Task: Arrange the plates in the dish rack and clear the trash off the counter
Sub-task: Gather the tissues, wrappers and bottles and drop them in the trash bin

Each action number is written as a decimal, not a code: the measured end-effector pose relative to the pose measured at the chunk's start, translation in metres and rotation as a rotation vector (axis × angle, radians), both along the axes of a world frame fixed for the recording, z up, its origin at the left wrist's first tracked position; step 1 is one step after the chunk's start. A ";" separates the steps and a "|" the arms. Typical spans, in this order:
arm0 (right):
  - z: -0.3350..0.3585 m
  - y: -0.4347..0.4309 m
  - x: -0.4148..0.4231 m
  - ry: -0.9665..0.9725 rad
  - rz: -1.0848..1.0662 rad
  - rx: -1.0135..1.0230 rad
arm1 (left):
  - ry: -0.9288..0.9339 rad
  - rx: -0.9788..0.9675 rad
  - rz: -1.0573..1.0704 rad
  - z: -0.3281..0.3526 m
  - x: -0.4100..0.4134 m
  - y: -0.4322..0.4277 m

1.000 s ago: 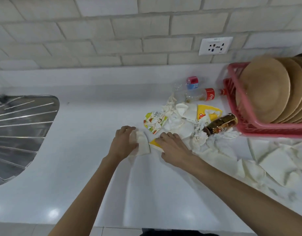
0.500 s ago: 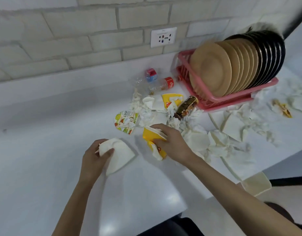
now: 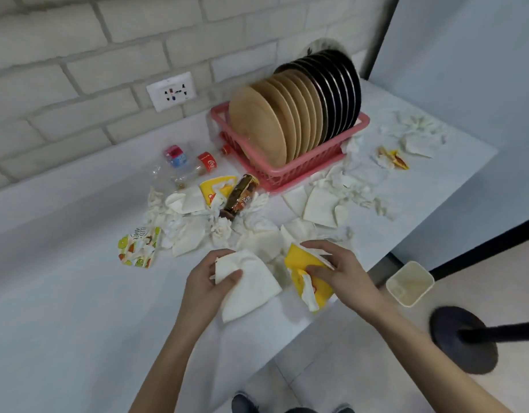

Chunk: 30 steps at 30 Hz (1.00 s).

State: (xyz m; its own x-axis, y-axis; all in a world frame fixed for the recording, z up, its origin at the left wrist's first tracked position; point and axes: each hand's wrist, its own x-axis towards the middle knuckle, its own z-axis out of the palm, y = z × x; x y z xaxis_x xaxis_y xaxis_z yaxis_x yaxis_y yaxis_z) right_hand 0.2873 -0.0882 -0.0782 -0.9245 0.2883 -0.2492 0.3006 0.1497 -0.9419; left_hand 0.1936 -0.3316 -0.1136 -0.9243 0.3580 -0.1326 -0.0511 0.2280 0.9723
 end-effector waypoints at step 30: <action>-0.119 0.396 0.276 -0.350 -0.703 -0.025 | -0.184 -0.390 -0.667 -0.094 0.144 0.496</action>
